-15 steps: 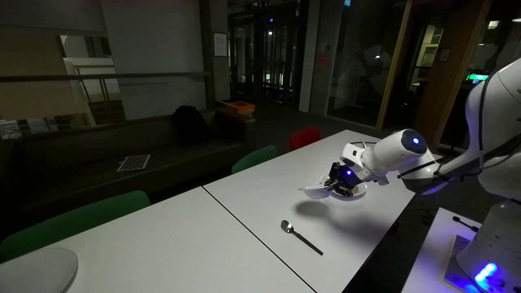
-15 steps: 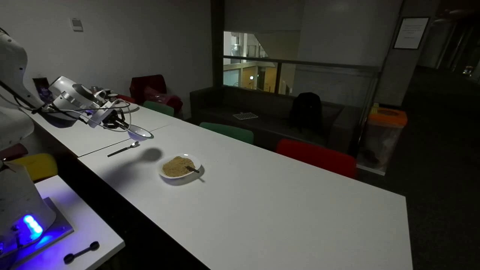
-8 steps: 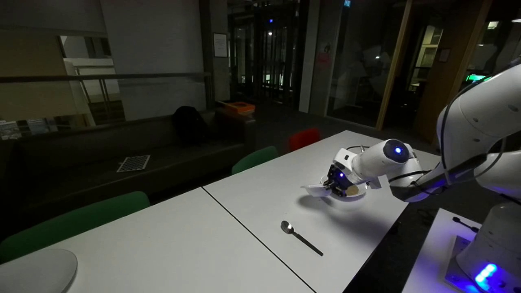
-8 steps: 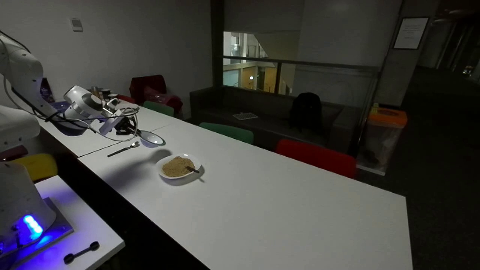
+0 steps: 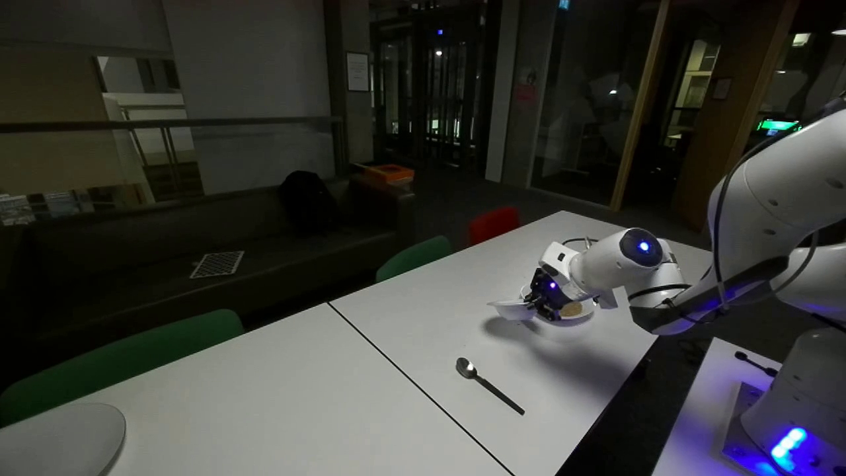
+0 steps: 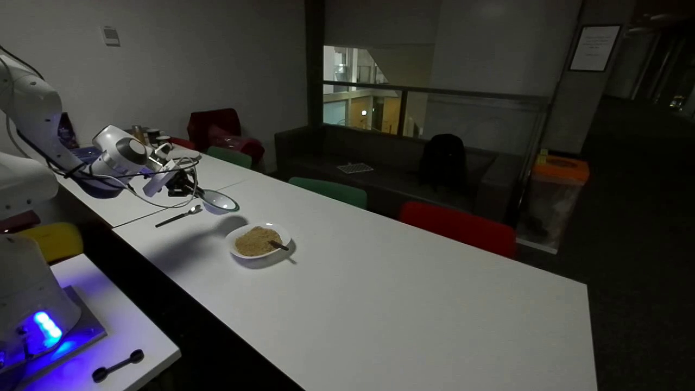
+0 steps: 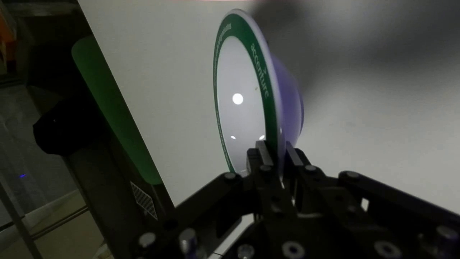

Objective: Put the spoon in the left bowl on the table, then pour the contents from the left bowl to the right bowl

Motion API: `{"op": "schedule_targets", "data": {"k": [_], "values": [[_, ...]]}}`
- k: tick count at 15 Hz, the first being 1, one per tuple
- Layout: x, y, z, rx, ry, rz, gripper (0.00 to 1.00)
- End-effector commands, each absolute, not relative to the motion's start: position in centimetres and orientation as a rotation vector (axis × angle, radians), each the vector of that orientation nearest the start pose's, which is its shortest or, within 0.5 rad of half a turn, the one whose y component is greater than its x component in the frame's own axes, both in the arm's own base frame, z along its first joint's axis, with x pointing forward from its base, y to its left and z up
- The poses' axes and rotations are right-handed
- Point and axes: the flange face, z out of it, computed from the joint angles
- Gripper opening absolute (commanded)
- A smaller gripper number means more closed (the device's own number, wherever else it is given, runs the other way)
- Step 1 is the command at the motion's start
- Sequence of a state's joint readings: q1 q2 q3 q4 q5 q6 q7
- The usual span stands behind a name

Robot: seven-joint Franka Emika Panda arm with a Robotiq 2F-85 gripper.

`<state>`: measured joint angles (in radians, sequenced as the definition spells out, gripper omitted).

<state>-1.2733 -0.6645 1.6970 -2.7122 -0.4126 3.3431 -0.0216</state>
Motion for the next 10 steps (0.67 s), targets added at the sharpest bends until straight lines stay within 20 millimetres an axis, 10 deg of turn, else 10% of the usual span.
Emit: {"op": "schedule_targets", "data": {"k": [1, 10], "values": [[39.7, 18.1, 24.1, 2.148, 1.3, 0.643, 0.03], [38.9, 18.6, 22.5, 2.162, 1.323, 0.6, 0.03]]}}
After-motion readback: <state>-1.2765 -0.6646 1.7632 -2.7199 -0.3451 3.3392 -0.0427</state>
